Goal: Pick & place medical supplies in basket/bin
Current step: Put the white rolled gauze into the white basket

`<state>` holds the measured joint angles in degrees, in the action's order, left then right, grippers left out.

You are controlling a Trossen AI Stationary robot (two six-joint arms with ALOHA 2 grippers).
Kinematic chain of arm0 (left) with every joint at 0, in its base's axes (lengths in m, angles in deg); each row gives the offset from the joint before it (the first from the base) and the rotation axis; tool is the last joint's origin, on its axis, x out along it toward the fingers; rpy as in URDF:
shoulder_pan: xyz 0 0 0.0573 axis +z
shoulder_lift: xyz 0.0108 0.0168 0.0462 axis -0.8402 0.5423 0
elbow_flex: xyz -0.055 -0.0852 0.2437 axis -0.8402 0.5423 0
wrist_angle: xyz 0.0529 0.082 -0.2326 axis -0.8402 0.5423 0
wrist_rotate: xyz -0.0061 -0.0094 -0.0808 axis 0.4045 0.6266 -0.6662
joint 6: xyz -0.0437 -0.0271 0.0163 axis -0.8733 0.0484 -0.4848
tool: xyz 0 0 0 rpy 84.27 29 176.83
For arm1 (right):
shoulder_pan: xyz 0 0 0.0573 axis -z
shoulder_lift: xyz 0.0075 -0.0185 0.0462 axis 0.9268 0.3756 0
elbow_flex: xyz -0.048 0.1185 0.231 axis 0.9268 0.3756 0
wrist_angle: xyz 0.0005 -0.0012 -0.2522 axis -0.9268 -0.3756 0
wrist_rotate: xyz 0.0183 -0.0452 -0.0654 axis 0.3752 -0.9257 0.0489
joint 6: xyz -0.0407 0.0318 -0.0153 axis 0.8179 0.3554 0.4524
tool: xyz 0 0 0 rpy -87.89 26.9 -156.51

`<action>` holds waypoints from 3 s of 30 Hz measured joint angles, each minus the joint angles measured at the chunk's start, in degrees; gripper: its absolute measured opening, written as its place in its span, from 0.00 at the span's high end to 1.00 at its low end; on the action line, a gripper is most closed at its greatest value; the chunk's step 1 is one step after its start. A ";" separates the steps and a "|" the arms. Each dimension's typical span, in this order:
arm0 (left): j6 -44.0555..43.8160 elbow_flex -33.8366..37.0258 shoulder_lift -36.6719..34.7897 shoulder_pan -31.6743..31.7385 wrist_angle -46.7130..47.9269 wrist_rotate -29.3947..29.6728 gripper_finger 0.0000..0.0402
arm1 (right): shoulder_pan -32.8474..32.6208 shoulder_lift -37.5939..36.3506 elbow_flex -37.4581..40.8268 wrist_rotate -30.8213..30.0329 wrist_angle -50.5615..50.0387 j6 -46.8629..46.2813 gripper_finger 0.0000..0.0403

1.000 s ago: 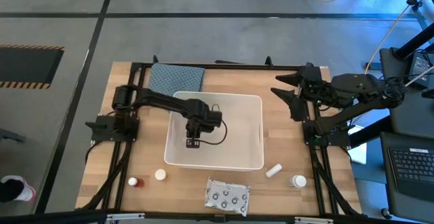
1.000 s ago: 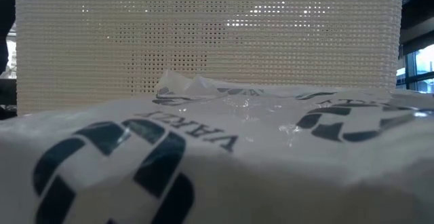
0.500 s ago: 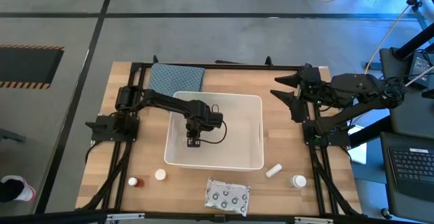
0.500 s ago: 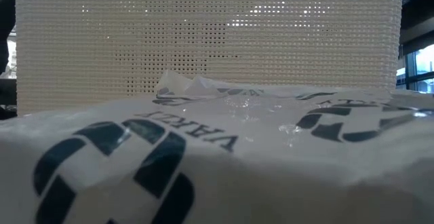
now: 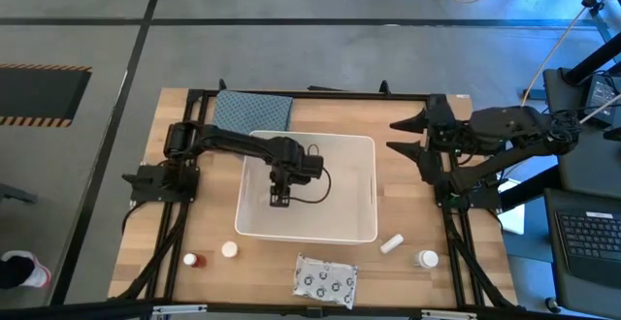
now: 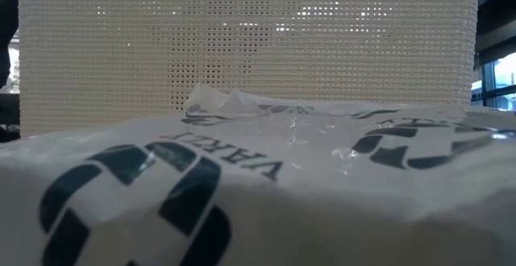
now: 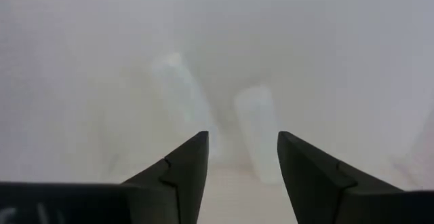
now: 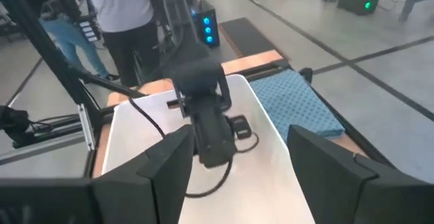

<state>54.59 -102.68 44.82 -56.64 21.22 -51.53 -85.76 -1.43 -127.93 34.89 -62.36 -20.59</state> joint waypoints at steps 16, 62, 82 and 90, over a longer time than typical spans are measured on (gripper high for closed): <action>1.46 -19.91 0.02 -0.02 14.10 1.22 0.57 | -0.45 4.17 0.02 15.27 -26.51 -5.88 0.41; 4.98 -39.90 -13.11 2.12 1.79 -0.46 0.57 | -21.49 34.57 35.36 29.35 8.14 -1.16 0.49; 5.44 -39.49 -13.09 2.31 1.97 1.03 0.57 | -21.77 26.27 34.79 29.27 0.89 -10.10 0.88; 6.86 -39.49 -13.09 2.31 -0.71 1.66 0.57 | -21.73 11.48 26.80 20.00 -16.97 -22.78 0.85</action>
<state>61.45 -142.18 31.73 -54.33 20.51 -49.86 -107.49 10.06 -101.12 54.89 -79.33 -43.37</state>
